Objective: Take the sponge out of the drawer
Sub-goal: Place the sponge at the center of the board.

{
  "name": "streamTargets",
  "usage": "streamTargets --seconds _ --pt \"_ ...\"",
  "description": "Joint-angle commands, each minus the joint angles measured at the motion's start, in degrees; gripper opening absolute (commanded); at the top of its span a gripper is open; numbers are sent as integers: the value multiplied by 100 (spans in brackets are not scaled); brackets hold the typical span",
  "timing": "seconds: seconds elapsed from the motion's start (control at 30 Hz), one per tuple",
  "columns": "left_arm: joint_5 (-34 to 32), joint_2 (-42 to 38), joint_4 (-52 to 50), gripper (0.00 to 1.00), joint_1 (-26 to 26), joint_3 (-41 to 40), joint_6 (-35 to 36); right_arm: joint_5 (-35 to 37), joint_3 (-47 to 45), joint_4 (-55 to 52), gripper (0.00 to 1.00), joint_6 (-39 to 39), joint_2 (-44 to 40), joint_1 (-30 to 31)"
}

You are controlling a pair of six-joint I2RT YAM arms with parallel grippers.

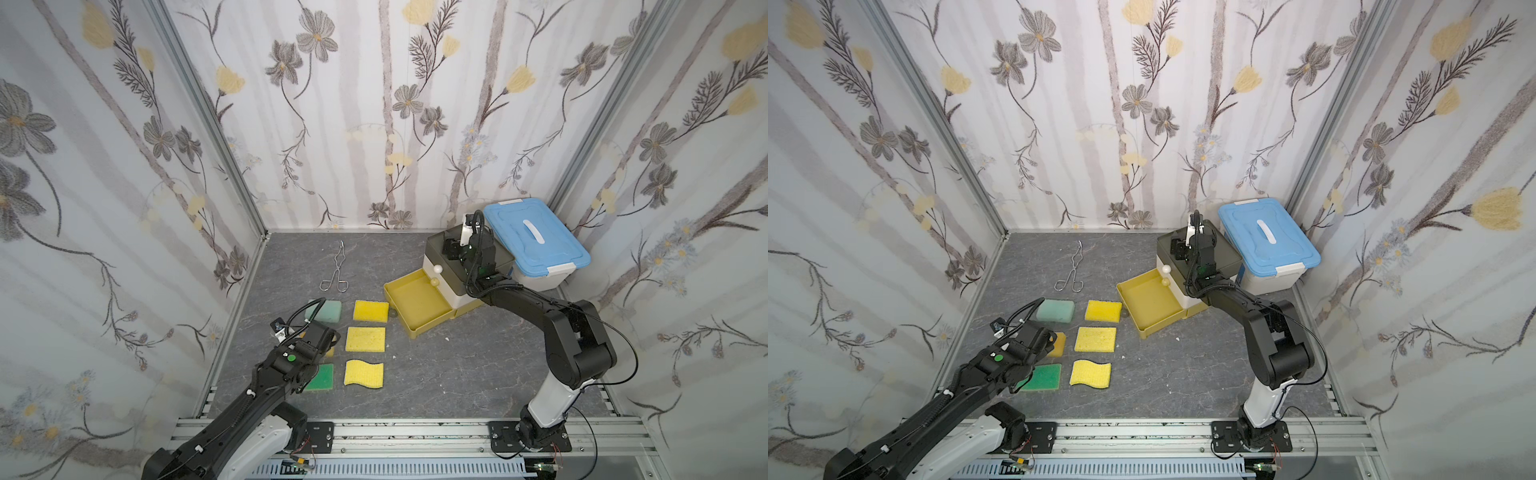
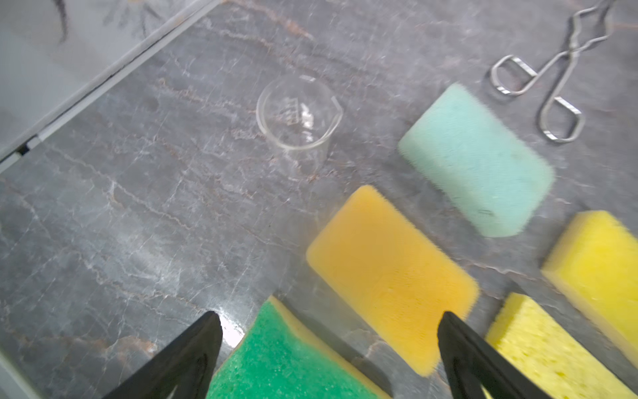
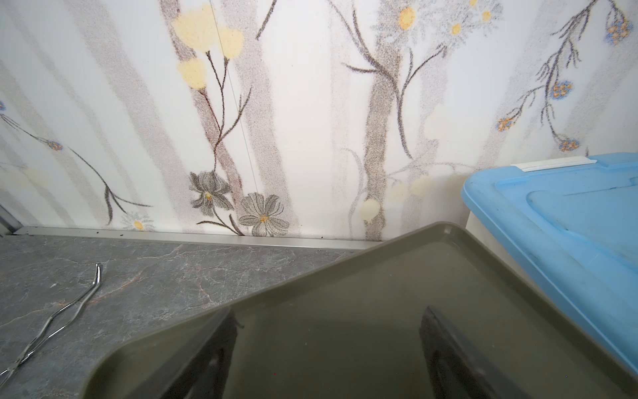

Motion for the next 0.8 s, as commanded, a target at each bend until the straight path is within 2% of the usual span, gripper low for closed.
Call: streamTargets --seconds 0.0,0.07,0.17,0.37,0.53,0.77 --pt "314 -132 312 100 -9 194 834 -507 -138 -2479 85 714 213 4" --pt "824 122 635 100 -8 405 1291 -526 -109 -2493 85 723 211 0" --pt "1337 989 885 100 -151 853 1663 -529 -73 -2534 85 732 209 4" --pt "1270 2999 1102 100 -686 1915 2226 -521 -90 -2564 85 749 177 6" --pt "1489 4095 1342 100 -776 2632 2551 -544 -73 -2582 85 758 201 4" --pt "1455 5421 1270 100 -804 3770 3032 -550 -73 -2591 85 758 222 0"
